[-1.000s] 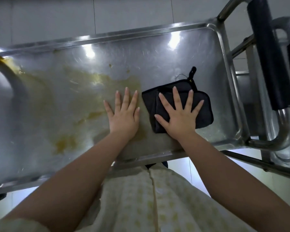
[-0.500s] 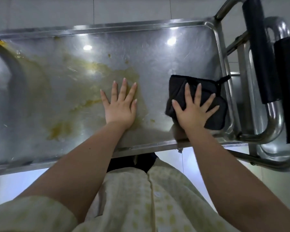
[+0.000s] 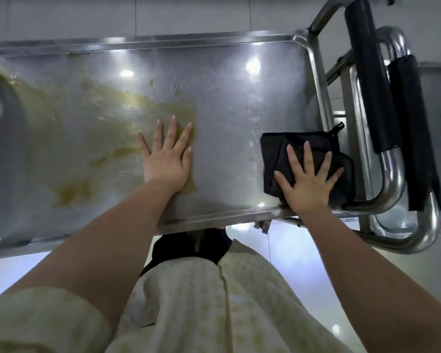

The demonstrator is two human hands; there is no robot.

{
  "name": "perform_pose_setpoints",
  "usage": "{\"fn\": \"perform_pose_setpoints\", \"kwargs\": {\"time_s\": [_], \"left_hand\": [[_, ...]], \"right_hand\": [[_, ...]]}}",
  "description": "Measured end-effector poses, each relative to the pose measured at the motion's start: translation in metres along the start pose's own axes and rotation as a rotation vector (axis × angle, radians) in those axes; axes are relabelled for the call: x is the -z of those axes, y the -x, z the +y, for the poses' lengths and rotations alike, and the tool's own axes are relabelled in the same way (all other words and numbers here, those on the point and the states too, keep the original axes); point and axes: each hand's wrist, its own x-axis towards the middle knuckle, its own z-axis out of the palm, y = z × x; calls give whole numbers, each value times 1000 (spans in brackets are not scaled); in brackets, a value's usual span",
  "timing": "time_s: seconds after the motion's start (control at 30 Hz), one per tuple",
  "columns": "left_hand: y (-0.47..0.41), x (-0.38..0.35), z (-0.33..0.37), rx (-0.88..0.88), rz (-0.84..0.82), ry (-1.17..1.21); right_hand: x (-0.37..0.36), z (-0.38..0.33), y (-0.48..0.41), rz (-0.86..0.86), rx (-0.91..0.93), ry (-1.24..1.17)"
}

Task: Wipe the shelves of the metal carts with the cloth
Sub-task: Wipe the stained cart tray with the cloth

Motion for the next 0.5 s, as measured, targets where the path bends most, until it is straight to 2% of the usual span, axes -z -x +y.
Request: {"fn": "perform_pose_setpoints", "kwargs": {"time_s": [0.07,0.2,0.27,0.37,0.5], "left_hand": [[0,0,1,8,-7,-2],[0,1,1,14,-9,-12],[1,1,0,8,0,-23],[1,2,0,-3,-7,-6],[1,4,1,2,-12,14]], "right_hand": [[-2,-25,9,9,22,-14],[-13,-111,51,42,332,-24],[-14,-135,66,61,426,-25],[-10,-112,52,78,445,-38],[-7,-11,16,54,231,1]]}}
